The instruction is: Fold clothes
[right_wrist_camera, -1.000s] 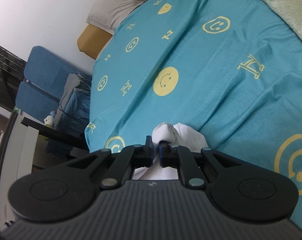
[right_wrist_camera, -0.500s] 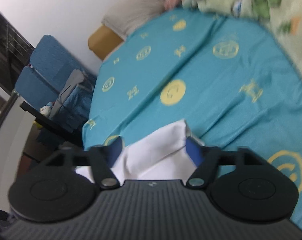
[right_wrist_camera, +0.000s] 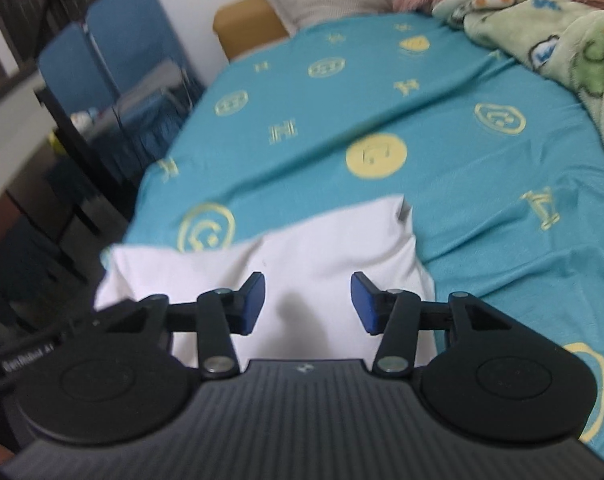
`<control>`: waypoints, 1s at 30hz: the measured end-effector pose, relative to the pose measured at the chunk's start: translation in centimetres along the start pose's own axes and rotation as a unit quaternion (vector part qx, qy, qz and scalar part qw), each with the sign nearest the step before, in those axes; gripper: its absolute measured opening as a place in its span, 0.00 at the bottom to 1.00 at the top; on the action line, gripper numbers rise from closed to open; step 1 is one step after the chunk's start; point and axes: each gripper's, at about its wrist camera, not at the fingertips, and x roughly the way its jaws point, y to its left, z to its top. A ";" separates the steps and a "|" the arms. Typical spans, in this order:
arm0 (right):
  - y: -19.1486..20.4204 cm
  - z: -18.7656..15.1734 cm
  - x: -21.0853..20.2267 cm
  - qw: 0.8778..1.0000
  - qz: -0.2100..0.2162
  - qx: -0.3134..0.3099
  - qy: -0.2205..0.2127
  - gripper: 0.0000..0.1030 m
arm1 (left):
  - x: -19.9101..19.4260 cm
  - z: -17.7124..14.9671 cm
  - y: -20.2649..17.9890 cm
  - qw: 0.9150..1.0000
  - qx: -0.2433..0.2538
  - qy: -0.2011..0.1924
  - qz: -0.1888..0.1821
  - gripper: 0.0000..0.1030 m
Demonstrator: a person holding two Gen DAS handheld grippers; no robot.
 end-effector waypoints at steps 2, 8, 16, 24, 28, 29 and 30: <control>-0.2 -0.2 0.8 1.000 -0.004 0.000 0.009 0.47 | 0.9 -0.1 0.0 1.000 0.012 0.011 0.007 0.81; 0.1 -0.6 1.9 1.000 -0.013 -0.006 0.016 0.47 | 1.8 -0.6 -0.1 0.999 0.022 0.026 0.018 0.81; 0.5 -1.3 -2.6 1.000 0.012 0.026 0.010 0.49 | -2.0 -1.4 -1.0 0.999 0.027 0.000 0.019 0.81; 1.4 -3.7 -7.1 0.999 0.017 0.027 0.009 0.49 | -5.9 -3.5 -2.4 0.998 0.051 -0.004 0.024 0.83; 0.9 -4.8 -5.4 0.998 -0.002 0.044 0.053 0.49 | -4.5 -4.7 -3.2 0.993 0.092 0.021 0.066 0.85; 0.6 -5.0 -5.0 0.996 0.002 0.059 0.064 0.49 | -4.1 -4.9 -3.2 0.993 0.094 0.029 0.071 0.85; 0.2 -5.1 -4.9 0.995 0.006 0.077 0.068 0.49 | -3.8 -5.0 -3.0 0.993 0.090 0.034 0.072 0.85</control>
